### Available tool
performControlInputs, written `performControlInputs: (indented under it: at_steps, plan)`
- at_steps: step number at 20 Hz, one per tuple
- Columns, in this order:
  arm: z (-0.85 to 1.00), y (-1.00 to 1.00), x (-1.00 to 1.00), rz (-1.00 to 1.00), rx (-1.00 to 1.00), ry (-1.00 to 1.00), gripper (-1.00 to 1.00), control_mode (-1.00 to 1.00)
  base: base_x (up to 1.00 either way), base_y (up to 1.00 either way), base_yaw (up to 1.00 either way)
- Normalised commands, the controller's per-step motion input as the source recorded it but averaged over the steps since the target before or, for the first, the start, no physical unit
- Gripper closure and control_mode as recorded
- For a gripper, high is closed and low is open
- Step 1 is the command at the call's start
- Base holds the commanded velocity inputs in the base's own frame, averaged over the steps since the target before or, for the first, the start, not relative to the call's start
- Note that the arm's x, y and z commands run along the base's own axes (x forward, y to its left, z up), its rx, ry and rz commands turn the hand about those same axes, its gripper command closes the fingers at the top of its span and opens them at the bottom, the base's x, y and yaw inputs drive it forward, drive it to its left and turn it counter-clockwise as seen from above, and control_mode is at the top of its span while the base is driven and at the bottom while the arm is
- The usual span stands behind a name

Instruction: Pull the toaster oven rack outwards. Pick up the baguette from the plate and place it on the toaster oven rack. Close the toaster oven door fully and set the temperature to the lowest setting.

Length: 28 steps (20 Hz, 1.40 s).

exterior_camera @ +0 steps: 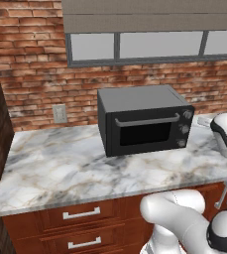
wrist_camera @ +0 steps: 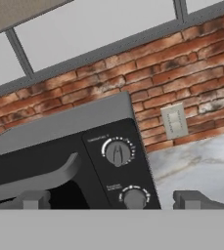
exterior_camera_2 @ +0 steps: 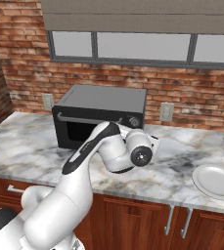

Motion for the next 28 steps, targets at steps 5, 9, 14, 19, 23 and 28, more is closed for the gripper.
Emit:
performControlInputs:
  at_steps: [5, 9, 14, 19, 23, 28]
  plan:
    - [-0.15, -0.07, 0.07, 0.00, 0.03, 0.00, -1.00, -1.00, 0.00, 0.00, 0.00]
    - [-0.04, -0.08, 0.01, 0.00, 0.01, 0.00, -1.00, -1.00, 0.00, 0.00, 0.00]
    - [0.00, 0.00, 0.03, 0.00, 0.00, 0.00, -1.00, -1.00, 0.00, 0.00, 0.00]
    - [0.00, 0.00, 0.23, 0.00, 0.00, 0.00, -1.00, -1.00, 0.00, 0.00, 0.00]
    - [0.00, 0.00, 0.37, 0.00, 0.00, 0.00, -1.00, -1.00, 0.00, 0.00, 0.00]
    - [0.00, 0.00, 0.19, 0.00, 0.00, 0.00, -1.00, -1.00, 0.00, 0.00, 0.00]
